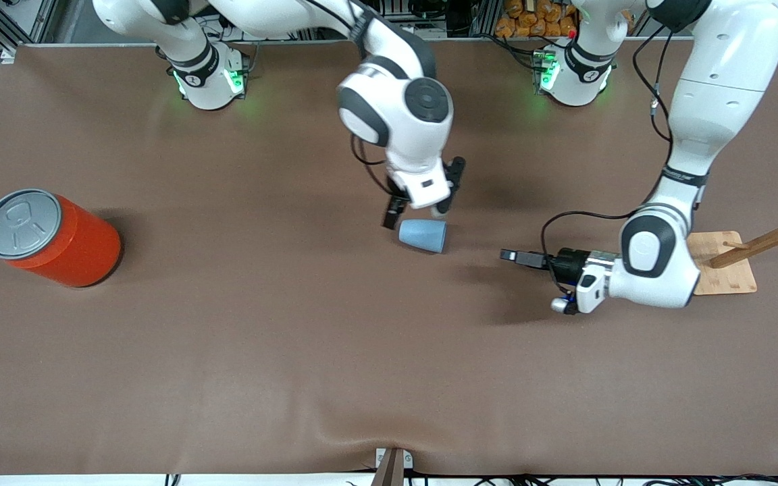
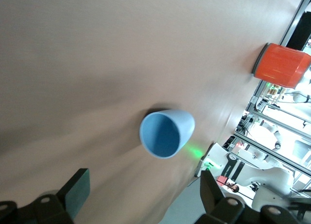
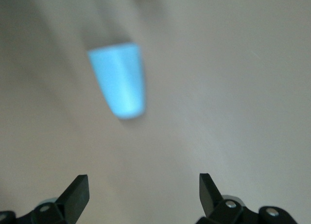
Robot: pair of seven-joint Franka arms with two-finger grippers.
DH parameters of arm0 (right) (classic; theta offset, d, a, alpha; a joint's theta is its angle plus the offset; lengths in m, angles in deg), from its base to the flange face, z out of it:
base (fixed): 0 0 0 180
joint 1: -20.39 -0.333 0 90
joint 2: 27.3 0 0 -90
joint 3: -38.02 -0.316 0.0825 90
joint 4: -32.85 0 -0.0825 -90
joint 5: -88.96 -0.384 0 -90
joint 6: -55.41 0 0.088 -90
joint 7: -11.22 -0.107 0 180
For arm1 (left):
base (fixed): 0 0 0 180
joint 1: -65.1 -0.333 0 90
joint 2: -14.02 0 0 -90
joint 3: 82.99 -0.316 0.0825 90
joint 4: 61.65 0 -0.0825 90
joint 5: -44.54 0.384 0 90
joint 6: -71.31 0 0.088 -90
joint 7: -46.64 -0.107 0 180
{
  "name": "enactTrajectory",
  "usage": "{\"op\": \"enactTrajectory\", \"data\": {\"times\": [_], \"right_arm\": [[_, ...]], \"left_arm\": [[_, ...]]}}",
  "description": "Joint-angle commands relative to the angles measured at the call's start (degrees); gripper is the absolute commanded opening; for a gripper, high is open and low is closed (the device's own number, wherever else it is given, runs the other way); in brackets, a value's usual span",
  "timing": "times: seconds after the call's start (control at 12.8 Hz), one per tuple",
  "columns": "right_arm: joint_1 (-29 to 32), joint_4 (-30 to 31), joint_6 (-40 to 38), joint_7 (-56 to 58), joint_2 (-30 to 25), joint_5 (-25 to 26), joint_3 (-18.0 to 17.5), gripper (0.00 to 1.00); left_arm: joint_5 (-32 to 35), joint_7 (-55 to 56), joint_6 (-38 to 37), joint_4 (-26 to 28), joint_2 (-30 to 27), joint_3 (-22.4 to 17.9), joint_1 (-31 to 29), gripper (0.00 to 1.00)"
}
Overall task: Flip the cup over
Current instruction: 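Grasp the blue cup's base with the left gripper while the right gripper withdraws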
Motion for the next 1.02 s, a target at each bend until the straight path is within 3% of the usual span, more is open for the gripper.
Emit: {"op": "enactTrajectory", "data": {"times": [0.0, 0.16, 0.31, 0.47, 0.78, 0.94], "right_arm": [[12.6, 2.1, -8.3, 0.5, -4.9, -2.5, -2.9, 1.00], [19.3, 2.1, -11.9, 0.7, -7.1, -3.9, -3.3, 1.00], [26.8, 1.5, -15.2, 0.8, -7.7, -5.0, -3.9, 1.00], [31.7, 1.4, -17.1, 0.5, -10.6, -4.7, -5.1, 1.00], [42.5, 0.9, -16.8, 0.0, -11.3, -5.2, -7.3, 1.00], [45.9, 1.4, -17.3, -3.2, -14.3, -9.1, -6.6, 1.00]], "left_arm": [[-6.8, -4.4, 2.0, 3.0, -0.5, -0.2, 2.6, 1.00], [-14.0, -10.6, 2.2, 5.8, -0.4, -0.2, 3.6, 0.94], [-18.6, -15.8, 2.6, 6.9, 1.1, -0.2, 4.8, 0.94], [-20.9, -18.5, 4.0, 7.7, 1.7, -0.2, 5.7, 0.94], [-26.4, -20.9, 6.7, 8.4, 2.7, -0.2, 8.8, 0.92], [-28.3, -22.0, 7.2, 8.8, 3.2, -0.2, 9.8, 0.90]]}}
